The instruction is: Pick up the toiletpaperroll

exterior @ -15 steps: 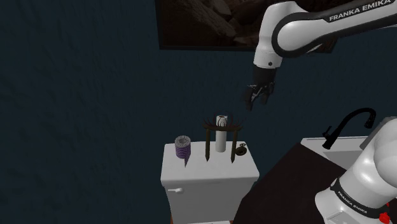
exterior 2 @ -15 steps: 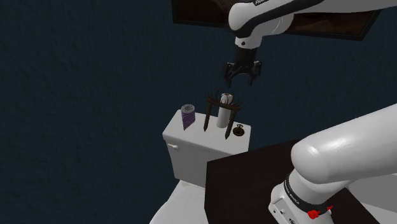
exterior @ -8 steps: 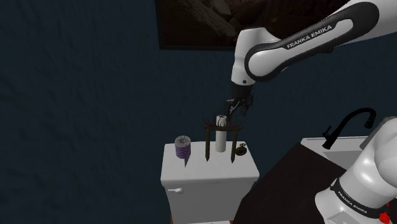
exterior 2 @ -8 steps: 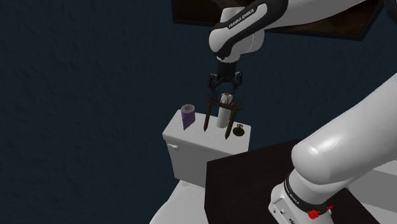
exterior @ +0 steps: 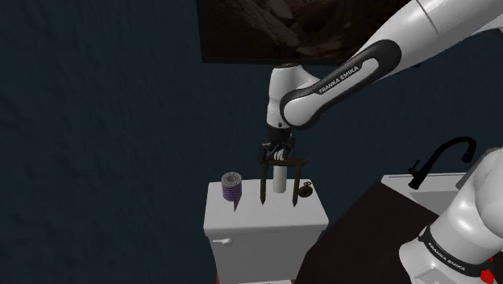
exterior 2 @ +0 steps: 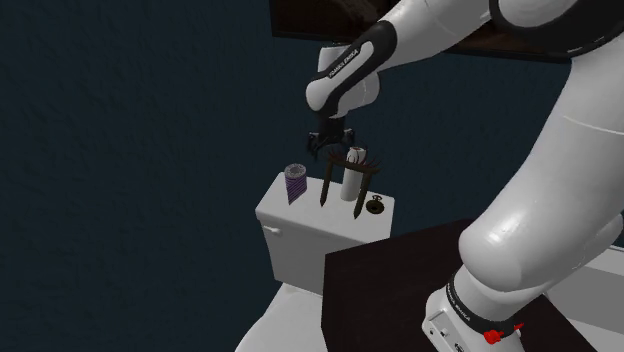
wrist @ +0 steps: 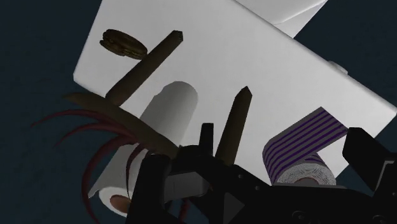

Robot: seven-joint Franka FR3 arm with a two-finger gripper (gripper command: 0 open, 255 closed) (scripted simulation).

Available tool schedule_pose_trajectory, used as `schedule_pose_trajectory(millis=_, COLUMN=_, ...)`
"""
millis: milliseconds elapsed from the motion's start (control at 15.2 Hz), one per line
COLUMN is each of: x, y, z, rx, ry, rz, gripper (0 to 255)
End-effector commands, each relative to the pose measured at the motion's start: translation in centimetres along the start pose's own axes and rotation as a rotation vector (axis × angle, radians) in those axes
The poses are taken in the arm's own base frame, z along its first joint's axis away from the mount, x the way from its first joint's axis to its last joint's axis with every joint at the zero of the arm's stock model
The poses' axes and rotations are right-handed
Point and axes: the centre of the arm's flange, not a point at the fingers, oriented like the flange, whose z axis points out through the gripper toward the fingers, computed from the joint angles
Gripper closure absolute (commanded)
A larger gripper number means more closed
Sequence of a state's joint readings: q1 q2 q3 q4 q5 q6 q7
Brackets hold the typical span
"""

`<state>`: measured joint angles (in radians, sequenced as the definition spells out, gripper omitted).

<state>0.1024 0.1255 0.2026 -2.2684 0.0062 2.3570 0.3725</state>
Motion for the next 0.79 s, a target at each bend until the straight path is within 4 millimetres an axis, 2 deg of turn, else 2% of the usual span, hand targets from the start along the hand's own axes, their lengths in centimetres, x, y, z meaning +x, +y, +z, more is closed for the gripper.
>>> schedule_pose_trajectory(millis=0, x=1.8, y=-1.2, z=1.7, rx=-0.003, ry=0.005, rz=0.002, gripper=0)
schedule_pose_trajectory(millis=726, x=9.9, y=-7.8, z=11.7, rx=-0.023, ry=0.026, rz=0.008, gripper=0)
